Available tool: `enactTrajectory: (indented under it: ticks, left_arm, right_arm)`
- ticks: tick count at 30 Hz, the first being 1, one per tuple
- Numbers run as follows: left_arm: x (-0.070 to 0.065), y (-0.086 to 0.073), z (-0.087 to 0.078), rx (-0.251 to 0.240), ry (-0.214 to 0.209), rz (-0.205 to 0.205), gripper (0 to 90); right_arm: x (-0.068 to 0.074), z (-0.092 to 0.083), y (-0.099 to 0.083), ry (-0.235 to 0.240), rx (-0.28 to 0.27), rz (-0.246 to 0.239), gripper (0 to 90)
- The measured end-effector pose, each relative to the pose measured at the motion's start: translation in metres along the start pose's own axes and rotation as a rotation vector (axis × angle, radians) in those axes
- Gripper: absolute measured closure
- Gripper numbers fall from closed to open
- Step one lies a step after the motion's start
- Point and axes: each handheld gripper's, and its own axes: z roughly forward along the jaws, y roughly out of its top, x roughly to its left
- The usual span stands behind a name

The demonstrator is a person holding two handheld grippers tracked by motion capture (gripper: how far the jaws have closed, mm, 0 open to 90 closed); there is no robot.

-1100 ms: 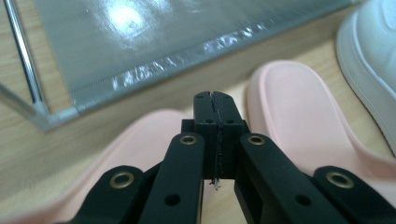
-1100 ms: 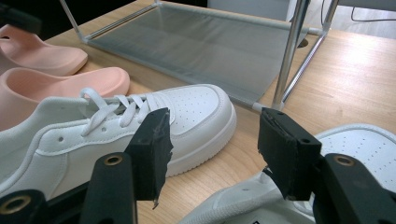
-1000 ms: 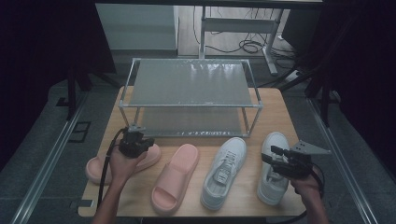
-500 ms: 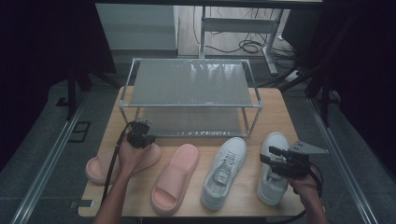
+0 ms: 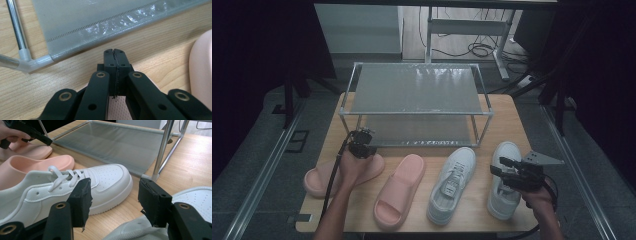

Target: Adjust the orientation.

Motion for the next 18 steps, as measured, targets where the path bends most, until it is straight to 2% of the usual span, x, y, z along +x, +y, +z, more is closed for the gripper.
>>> enactTrajectory:
  ticks: [8, 16, 18]
  left_arm:
    - [-0.002, -0.006, -0.003, -0.001, -0.028, 0.0, 90.0]
    - [-0.006, -0.022, -0.011, -0.015, -0.067, 0.0, 90.0]
    - [-0.008, -0.028, -0.014, -0.018, -0.079, 0.013, 90.0]
  right_arm:
    - [0.0, -0.003, 0.001, 0.004, -0.01, 0.003, 45.0]
    - [0.0, -0.004, 0.001, 0.002, -0.011, -0.002, 45.0]
    - [0.001, -0.004, 0.001, 0.002, -0.012, -0.001, 45.0]
